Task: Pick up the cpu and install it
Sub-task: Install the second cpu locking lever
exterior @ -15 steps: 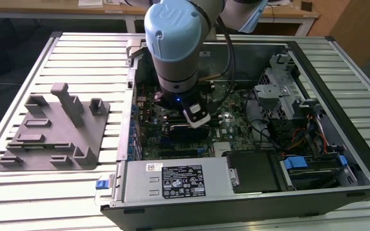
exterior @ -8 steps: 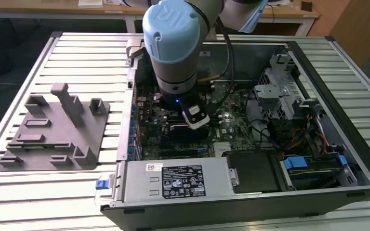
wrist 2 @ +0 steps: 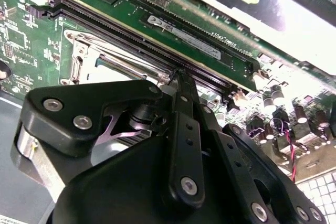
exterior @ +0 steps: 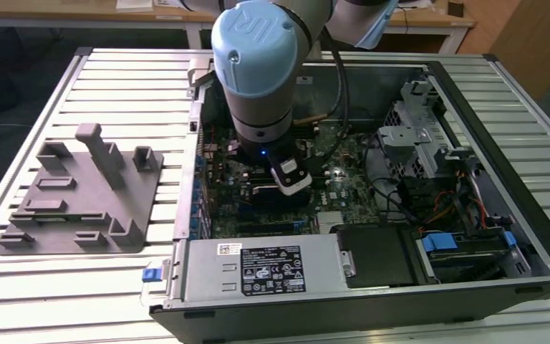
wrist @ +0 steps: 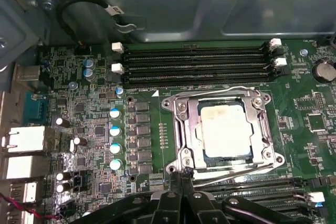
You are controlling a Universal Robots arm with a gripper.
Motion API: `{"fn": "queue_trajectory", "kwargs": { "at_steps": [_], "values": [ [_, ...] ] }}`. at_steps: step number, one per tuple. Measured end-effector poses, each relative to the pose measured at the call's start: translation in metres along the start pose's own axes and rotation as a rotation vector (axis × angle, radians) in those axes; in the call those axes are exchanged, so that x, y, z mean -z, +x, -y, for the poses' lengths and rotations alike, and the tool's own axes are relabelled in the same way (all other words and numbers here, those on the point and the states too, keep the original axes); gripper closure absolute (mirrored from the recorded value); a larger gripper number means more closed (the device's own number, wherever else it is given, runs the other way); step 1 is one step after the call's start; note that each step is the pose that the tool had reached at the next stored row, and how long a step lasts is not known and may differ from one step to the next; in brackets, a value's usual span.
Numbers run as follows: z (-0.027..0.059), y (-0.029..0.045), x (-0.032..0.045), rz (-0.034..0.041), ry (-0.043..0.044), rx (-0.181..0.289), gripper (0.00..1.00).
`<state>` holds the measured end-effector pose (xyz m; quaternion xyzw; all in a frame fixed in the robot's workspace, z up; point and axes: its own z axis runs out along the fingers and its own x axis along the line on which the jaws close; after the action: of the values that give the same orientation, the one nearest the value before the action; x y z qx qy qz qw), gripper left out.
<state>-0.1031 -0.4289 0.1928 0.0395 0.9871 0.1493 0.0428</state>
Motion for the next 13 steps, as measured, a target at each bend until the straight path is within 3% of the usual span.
{"fn": "queue_trajectory", "kwargs": {
  "at_steps": [5,13],
  "values": [
    [0.0003,0.0001,-0.0001,-0.0003,-0.0046,0.000,0.89],
    [0.0008,0.0016,-0.0017,-0.0022,-0.0334,-0.003,0.89]
  ]
}}
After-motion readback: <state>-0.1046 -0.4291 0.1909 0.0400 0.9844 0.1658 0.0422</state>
